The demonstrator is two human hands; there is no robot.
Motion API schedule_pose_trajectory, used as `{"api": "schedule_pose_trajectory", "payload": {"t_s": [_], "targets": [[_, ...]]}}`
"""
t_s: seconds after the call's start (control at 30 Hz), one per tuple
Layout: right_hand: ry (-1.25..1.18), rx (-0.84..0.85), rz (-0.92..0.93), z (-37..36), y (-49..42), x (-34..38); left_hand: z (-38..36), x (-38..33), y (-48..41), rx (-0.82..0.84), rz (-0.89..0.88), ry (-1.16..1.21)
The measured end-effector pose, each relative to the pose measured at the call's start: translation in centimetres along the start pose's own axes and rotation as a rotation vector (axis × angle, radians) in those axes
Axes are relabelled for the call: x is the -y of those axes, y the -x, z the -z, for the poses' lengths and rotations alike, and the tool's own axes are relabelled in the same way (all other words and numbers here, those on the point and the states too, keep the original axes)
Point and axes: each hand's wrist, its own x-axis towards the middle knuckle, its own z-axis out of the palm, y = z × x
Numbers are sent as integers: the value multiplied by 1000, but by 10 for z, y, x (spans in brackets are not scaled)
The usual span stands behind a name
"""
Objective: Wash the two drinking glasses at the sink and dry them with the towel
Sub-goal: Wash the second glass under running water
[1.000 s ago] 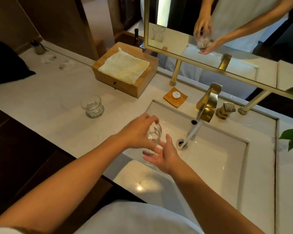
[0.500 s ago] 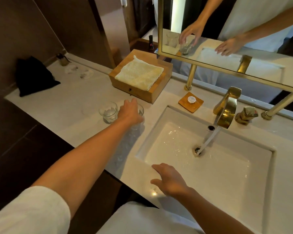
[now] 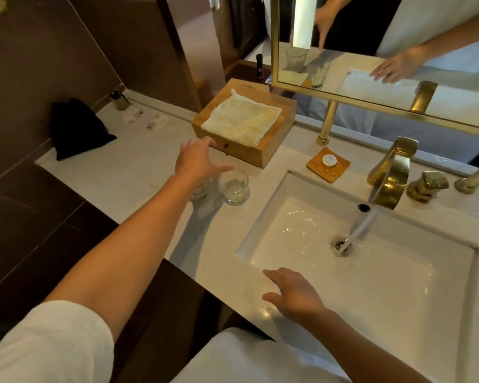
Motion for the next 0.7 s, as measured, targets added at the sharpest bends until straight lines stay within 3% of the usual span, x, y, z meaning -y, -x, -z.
{"api": "schedule_pose_trajectory", "payload": {"t_s": [0.1, 0.2, 0.5, 0.63, 0.7], "targets": [[-4, 3, -6, 0, 0, 0, 0, 35, -4, 196, 152, -53], [-2, 1, -7, 0, -1, 0, -10, 52, 0, 374, 186, 150], [4, 11, -13, 0, -1, 0, -28, 72, 23, 287, 160, 48], [-40, 33, -16, 1, -1, -2, -14, 59, 48, 401, 85, -9], [-176, 58, -60, 7, 1, -1, -6, 42, 66, 513, 47, 29]]}}
